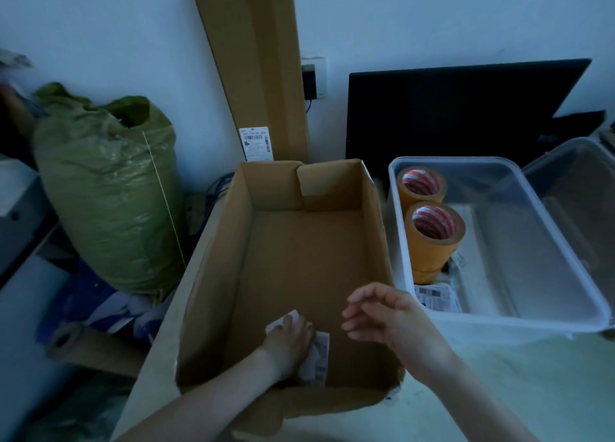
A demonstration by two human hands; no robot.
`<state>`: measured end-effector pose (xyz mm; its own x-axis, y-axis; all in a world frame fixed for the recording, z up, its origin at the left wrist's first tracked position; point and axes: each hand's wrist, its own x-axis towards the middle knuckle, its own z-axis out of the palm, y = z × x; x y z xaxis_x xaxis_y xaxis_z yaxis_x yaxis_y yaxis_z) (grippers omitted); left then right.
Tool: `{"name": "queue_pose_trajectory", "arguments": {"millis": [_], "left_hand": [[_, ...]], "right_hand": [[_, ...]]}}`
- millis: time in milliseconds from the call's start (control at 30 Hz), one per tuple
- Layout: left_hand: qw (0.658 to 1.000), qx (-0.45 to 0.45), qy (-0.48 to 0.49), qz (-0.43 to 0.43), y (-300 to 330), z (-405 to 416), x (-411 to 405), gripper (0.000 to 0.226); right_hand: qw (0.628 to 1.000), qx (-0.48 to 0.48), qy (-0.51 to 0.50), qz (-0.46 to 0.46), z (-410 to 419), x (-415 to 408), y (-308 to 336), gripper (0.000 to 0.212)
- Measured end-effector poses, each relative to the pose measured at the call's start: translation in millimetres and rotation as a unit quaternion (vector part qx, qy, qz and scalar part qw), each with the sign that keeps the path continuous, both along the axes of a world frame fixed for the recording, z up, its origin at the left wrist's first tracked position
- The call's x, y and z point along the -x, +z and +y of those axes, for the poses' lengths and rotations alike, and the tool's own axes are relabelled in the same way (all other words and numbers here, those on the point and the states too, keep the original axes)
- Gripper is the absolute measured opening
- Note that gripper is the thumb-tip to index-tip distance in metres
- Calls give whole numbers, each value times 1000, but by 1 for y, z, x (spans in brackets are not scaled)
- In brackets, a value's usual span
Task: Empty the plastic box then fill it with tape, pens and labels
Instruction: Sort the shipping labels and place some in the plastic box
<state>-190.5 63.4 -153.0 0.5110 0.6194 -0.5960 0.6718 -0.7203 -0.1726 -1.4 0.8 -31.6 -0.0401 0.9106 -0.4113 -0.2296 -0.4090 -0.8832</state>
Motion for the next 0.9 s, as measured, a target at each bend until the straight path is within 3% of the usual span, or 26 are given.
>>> {"name": "queue_pose_trajectory", "arguments": {"millis": [167, 333, 433, 500, 667, 800, 833, 900], "left_hand": [[999, 19, 28, -7, 2, -5, -4, 80], [1000, 5, 25, -14, 9, 0, -7, 59], [994, -2, 81, -78, 10, 5, -1, 53], [966, 15, 196, -170, 12, 9, 5, 49], [810, 17, 452, -372, 39, 28, 17, 26], [560, 154, 570, -582, 85, 26, 22, 28], [522, 180, 576, -603, 97, 21, 21, 27], [492, 214, 571, -622, 112, 11, 19, 24]], "right_hand": [[1000, 10, -11, 21, -3, 0, 1, 20], [1000, 7, -8, 23, -1, 0, 5, 20], [1000, -1, -12, 17, 1, -1, 7, 20], [1000, -2, -17, 6, 1, -2, 8, 20], [999, -10, -24, -21, 1, -3, 6, 18], [997, -13, -27, -72, 3, 1, 3, 16], [996, -13, -27, -85, 4, 4, 2, 16], [994, -9, -22, -104, 5, 9, 1, 15]]}}
